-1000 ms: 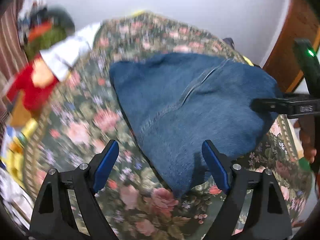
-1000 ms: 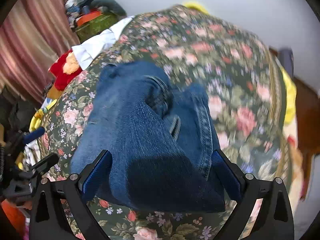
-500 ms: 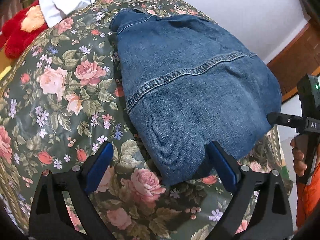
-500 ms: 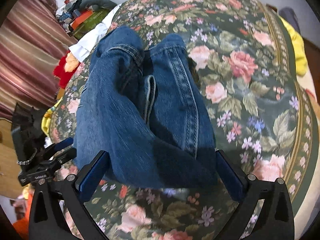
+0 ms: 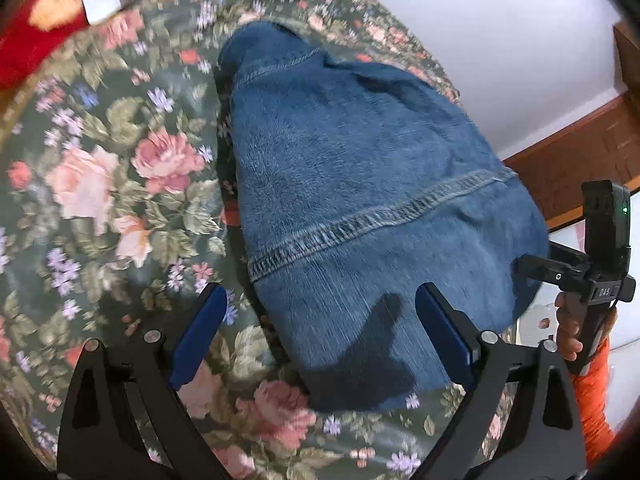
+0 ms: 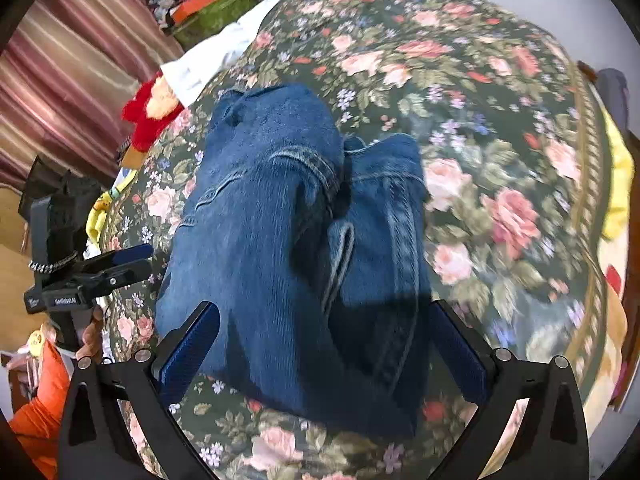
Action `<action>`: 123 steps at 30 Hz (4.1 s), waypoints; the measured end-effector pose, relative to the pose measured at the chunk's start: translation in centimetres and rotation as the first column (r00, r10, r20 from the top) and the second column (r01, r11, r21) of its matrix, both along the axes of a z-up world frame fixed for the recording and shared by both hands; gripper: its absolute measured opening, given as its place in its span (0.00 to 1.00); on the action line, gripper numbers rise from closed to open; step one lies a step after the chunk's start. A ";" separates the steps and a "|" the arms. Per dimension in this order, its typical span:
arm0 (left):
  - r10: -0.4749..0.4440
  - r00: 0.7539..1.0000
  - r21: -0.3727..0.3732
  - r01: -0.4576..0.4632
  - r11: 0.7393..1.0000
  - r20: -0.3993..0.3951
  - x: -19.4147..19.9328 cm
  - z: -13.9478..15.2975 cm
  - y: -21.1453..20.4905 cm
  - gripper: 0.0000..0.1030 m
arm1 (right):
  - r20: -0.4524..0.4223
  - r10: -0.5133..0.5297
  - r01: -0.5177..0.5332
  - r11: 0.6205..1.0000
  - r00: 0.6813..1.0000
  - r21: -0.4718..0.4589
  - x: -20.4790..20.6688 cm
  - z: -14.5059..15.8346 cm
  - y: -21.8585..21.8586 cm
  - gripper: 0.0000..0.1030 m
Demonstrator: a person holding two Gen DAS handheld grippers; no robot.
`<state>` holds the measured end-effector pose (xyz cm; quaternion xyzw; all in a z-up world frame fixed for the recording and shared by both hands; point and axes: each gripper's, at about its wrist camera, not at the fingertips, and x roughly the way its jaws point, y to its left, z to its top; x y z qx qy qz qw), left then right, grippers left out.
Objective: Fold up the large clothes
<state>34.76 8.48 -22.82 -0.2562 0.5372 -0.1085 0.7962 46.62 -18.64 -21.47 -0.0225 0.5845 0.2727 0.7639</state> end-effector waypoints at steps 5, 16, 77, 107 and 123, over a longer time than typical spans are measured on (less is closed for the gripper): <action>0.000 0.999 -0.104 -0.005 0.995 -0.045 2.2 -2.7 -0.1 0.94 | -0.101 0.046 -0.043 0.999 0.994 0.032 2.8 -2.2 0.5 1.00; 0.045 0.998 -0.183 -0.051 0.982 -0.036 5.0 -5.2 -0.3 1.00 | -0.280 0.117 -0.065 0.980 0.953 0.186 6.1 -6.6 2.0 1.00; -0.014 0.999 0.229 0.004 0.973 0.043 -7.4 -0.9 11.3 0.62 | -0.207 0.074 -0.037 0.984 0.976 0.175 -7.3 -7.2 19.6 0.50; 0.047 0.958 0.496 -0.187 0.848 0.282 -8.0 6.1 11.8 0.67 | 0.110 0.085 -0.096 0.991 0.990 0.097 -7.0 1.9 14.9 0.63; 0.085 0.983 0.524 -0.160 0.837 0.165 -0.1 0.2 13.8 0.68 | 0.100 0.198 -0.191 0.979 0.975 -0.071 1.1 -4.7 24.7 0.64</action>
